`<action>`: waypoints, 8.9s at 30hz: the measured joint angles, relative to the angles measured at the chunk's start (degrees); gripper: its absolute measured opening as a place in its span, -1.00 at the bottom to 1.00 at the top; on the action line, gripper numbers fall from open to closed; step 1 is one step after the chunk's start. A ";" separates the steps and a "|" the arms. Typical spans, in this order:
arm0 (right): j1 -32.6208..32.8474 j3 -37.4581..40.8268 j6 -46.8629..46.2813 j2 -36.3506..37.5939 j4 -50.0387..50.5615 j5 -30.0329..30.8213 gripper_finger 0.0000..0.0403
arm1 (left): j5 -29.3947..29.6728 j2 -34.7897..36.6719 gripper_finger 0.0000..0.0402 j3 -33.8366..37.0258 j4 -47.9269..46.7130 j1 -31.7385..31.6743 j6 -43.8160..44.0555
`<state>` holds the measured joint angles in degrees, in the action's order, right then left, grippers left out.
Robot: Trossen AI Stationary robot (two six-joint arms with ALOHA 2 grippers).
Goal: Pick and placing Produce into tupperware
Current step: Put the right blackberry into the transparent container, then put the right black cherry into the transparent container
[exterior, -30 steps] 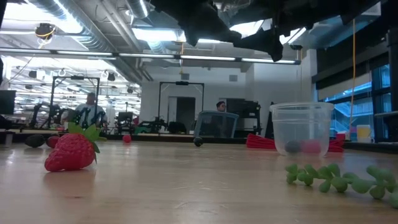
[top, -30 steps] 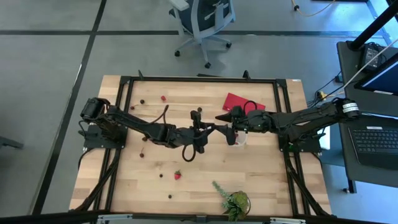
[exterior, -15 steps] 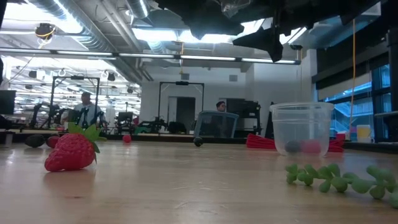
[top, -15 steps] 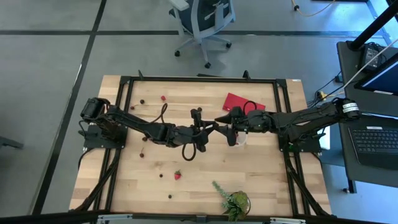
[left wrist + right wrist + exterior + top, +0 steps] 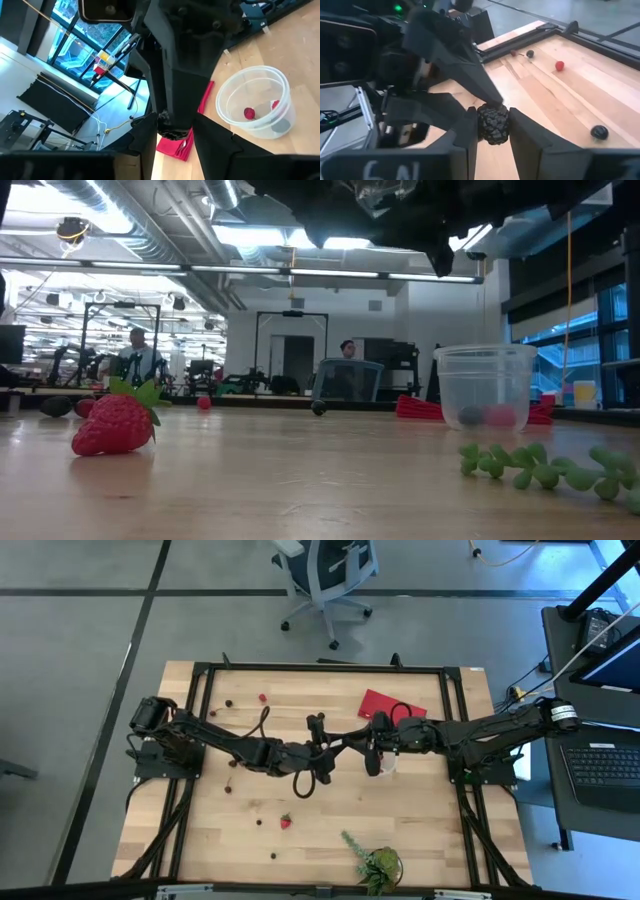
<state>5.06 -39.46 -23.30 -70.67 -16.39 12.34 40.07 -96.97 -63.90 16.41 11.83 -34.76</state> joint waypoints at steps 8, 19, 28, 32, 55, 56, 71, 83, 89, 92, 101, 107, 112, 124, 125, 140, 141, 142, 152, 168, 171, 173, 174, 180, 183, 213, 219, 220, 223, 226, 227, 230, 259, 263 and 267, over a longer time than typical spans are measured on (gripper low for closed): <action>0.00 0.02 0.03 0.00 1.18 0.04 -0.55 | -0.15 0.02 -0.25 0.00 -0.70 0.01 2.10; 0.00 -0.04 -0.49 1.25 12.76 -0.43 -0.55 | -0.13 0.04 0.32 0.00 -7.10 -3.06 9.80; 0.96 -1.52 -4.79 4.39 33.40 -1.97 -0.55 | -0.36 0.07 0.35 0.00 -12.72 -7.21 21.90; 1.38 -4.35 -7.75 4.57 45.17 -1.93 -0.55 | -1.70 0.07 0.35 0.00 -15.16 -10.01 26.21; 1.49 -4.42 -8.95 -4.13 50.47 -3.02 -0.38 | -27.65 0.04 0.33 0.00 -23.85 -25.87 37.05; 1.51 -4.42 -8.96 -4.23 50.26 -3.00 -0.33 | -27.72 0.04 0.33 0.00 -24.06 -26.36 37.81; 1.51 -7.56 -6.07 -4.07 50.72 -2.75 -0.14 | -33.82 -2.93 0.30 0.00 -24.92 -31.39 40.68; 1.50 -16.51 0.97 -4.04 53.44 -2.75 -0.13 | -36.55 -12.53 0.26 -0.26 -23.43 -34.20 46.11; 1.49 -16.70 1.02 -4.04 53.72 -2.76 -0.13 | -36.13 -16.42 0.26 -4.19 -23.15 -33.90 46.71; 1.50 -16.70 1.01 -4.04 53.68 -2.78 -0.13 | -36.15 -19.03 0.26 -6.76 -26.62 -33.54 46.71; 1.49 -16.70 1.08 -4.04 53.82 -2.80 -0.13 | -32.96 -23.04 0.26 -11.60 -34.26 -32.08 46.92; 1.50 -16.70 1.10 -4.03 54.26 -2.80 -0.13 | -32.42 -22.05 0.19 -11.63 -36.47 -31.51 48.80; 1.49 -16.70 1.10 -4.02 54.21 -2.82 -0.13 | -32.48 -22.01 0.08 -11.54 -36.88 -31.42 49.64; 1.49 -16.70 0.88 -4.02 54.06 -2.84 -0.13 | -32.02 -22.03 -0.23 -11.39 -36.17 -31.04 48.73; 1.49 -16.70 0.81 -4.02 54.06 -2.83 -0.13 | -31.96 -22.03 -0.28 -11.39 -36.11 -30.78 47.93; 1.53 -16.68 -1.67 -4.02 52.41 3.15 -0.13 | -24.03 -12.87 -0.49 -10.99 -44.57 -24.60 39.32; 1.51 -16.68 -1.65 -4.05 51.64 4.62 -0.13 | -22.55 -11.91 -0.48 -10.97 -44.45 -23.35 38.04; 1.47 -16.68 -1.69 -4.07 51.16 5.69 -0.13 | -20.58 -11.02 -0.47 -11.06 -44.28 -22.01 36.75; 1.05 -14.42 4.03 -4.07 33.29 6.34 -0.13 | -1.20 -6.45 -0.47 -11.17 -42.19 -9.24 27.76; 1.05 -10.71 6.59 -4.43 22.33 4.13 0.21 | 10.53 -6.45 -0.42 -11.23 -40.66 1.45 28.62; 1.07 -10.71 4.82 -5.11 21.31 4.10 0.44 | 12.77 -6.45 -0.44 -11.26 -40.38 1.91 28.31; 1.05 -10.71 4.16 -5.81 20.34 4.11 0.54 | 13.49 -6.43 -0.46 -11.26 -40.23 2.20 28.20; 1.05 -10.71 4.02 -6.26 19.97 4.12 0.58 | 13.49 -6.43 -0.47 -11.26 -40.00 2.26 28.20; 1.05 -10.71 2.72 -9.84 14.93 4.11 0.65 | 14.05 -6.40 -0.41 -11.28 -38.43 2.65 27.25; 1.05 -10.70 2.72 -11.17 12.75 4.20 0.65 | 14.13 -6.40 -0.41 -11.28 -37.57 2.88 26.73; 1.05 -10.71 2.57 -11.82 8.38 7.38 0.34 | 16.46 -6.38 -0.44 -11.28 -25.75 4.31 17.49; 1.08 -10.75 4.06 -11.82 8.09 5.29 -0.09 | 16.44 -6.38 -0.45 -11.28 -25.62 4.18 17.51; 1.09 -10.75 4.12 -11.82 8.03 5.25 -0.16 | 16.45 -6.38 -0.43 -11.28 -25.60 4.17 17.52; 1.07 -10.78 4.10 -11.82 8.05 5.20 -0.36 | 17.16 -6.38 -0.41 -11.28 -25.63 3.91 17.43; 1.05 -10.78 4.74 -11.82 8.24 5.28 -0.48 | 17.38 -6.38 -0.41 -11.28 -25.71 3.75 17.21; 1.05 -10.78 5.40 -11.82 8.23 5.30 -0.48 | 17.40 -6.38 -0.42 -11.28 -25.69 3.70 16.57; 1.05 -10.78 5.80 -11.82 8.31 5.45 -0.48 | 17.38 -6.38 -0.41 -11.28 -25.69 3.67 14.62; 0.68 -12.58 6.25 -11.65 21.36 8.62 -0.48 | 18.97 -2.18 0.32 -11.43 -44.43 3.85 35.05; 0.83 -14.38 4.49 -9.97 31.82 8.52 -0.48 | 16.06 1.36 0.32 -11.41 -58.15 3.50 49.93; 1.67 -16.43 -1.55 -7.78 46.36 8.46 -0.48 | 11.60 2.29 0.32 -11.41 -64.13 3.98 57.93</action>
<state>6.73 -55.90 -24.85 -78.45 29.97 20.80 51.67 -94.67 -75.31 -47.72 15.81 23.17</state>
